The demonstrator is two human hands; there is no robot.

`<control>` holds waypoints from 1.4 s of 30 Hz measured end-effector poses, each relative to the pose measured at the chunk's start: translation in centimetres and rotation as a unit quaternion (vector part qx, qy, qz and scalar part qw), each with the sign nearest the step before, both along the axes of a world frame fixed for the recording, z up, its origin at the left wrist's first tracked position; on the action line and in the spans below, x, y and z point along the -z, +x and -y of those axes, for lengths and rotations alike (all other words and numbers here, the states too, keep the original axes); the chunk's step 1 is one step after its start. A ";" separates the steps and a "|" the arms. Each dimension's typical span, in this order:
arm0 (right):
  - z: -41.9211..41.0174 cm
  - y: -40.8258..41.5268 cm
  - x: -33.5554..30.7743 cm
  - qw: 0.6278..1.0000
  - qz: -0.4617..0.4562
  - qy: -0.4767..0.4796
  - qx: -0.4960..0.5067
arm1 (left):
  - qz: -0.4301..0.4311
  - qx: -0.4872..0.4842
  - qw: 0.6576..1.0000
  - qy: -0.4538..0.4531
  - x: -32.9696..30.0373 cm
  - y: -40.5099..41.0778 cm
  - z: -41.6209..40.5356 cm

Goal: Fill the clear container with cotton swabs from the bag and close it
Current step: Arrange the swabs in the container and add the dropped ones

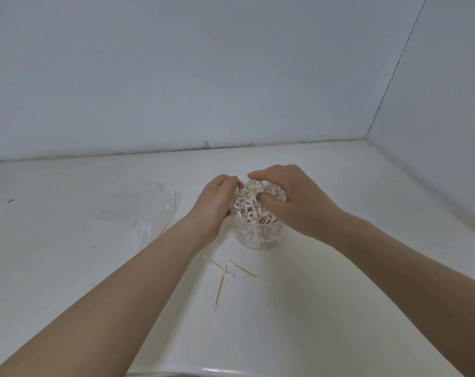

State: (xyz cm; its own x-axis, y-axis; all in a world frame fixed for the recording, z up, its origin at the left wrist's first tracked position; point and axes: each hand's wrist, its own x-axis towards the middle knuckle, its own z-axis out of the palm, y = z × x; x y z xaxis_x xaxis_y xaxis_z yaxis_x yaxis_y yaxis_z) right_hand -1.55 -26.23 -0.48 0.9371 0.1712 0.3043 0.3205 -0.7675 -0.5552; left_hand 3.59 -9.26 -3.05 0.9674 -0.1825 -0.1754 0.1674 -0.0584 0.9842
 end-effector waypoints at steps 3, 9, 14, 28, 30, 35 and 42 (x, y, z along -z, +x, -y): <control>-0.7 0.4 -0.4 0.999 0.003 -0.019 -0.041 | -0.015 -0.001 1.000 -0.023 -0.4 0.1 0.1; -1.1 1.1 -0.2 0.996 0.071 -0.044 -0.018 | -0.004 0.043 0.999 -0.003 -0.4 -0.6 -0.6; 0.4 0.3 0.5 0.994 0.100 -0.020 0.027 | 0.016 0.077 0.997 0.022 0.3 -1.4 -1.1; 0.8 -0.7 0.6 0.996 0.049 0.074 0.010 | 0.072 0.001 0.996 0.056 0.8 -1.8 0.0; 0.9 -0.6 0.4 0.997 0.033 0.075 0.000 | 0.068 -0.025 0.995 0.064 1.0 -1.8 0.4; 1.1 -0.5 0.5 0.999 0.021 0.032 -0.013 | -0.062 -0.062 0.988 -0.128 0.3 -2.1 0.6; 0.7 -0.4 -0.7 0.999 0.017 0.037 -0.007 | 0.019 -0.034 0.998 -0.048 1.2 -1.9 -0.1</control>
